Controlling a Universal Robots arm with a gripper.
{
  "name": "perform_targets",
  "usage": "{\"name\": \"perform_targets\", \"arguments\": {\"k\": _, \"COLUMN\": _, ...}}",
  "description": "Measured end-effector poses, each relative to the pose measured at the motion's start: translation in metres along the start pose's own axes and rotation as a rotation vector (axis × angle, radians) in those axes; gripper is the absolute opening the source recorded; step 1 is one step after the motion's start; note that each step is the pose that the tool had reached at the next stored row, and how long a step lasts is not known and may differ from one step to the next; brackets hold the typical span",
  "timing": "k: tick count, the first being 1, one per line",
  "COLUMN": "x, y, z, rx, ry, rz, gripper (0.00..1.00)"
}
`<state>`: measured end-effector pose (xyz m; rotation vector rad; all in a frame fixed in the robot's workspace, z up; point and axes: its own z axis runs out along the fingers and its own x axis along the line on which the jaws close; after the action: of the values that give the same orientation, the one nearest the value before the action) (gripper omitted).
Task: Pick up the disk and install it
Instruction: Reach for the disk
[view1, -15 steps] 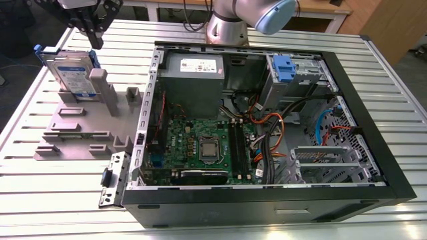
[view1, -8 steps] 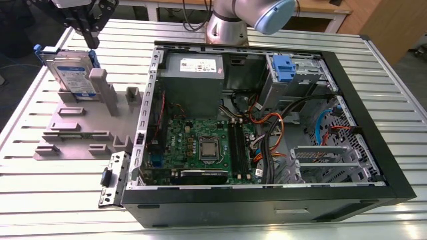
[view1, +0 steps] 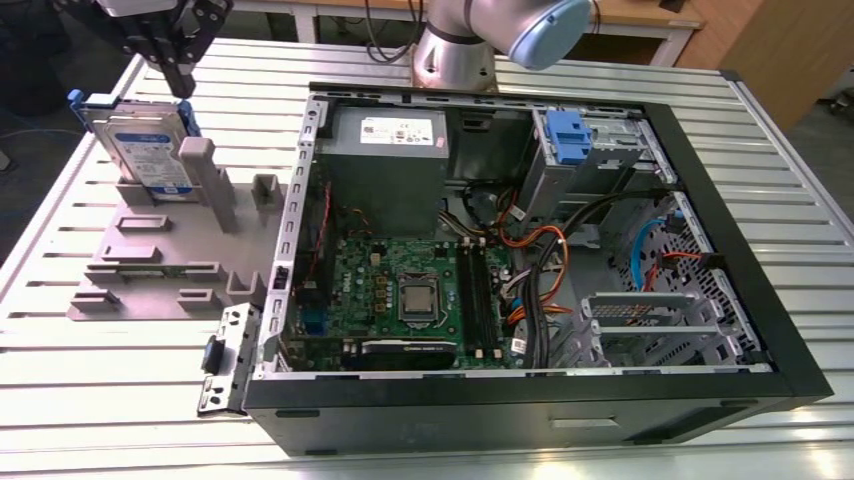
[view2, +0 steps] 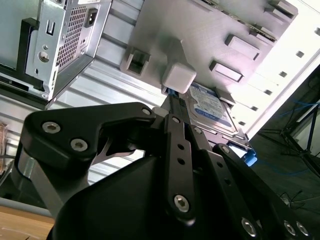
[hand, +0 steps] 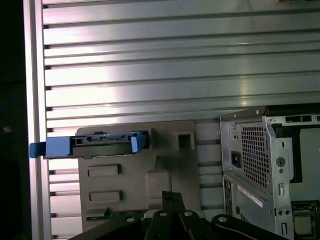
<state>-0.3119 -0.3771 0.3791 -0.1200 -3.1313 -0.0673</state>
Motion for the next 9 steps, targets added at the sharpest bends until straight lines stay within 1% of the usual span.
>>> {"name": "perform_targets", "arguments": {"k": 9, "x": 0.0074, "y": -0.0006, "z": 0.0003, "rx": 0.0000, "ry": 0.0002, "rz": 0.000, "gripper": 0.11}}
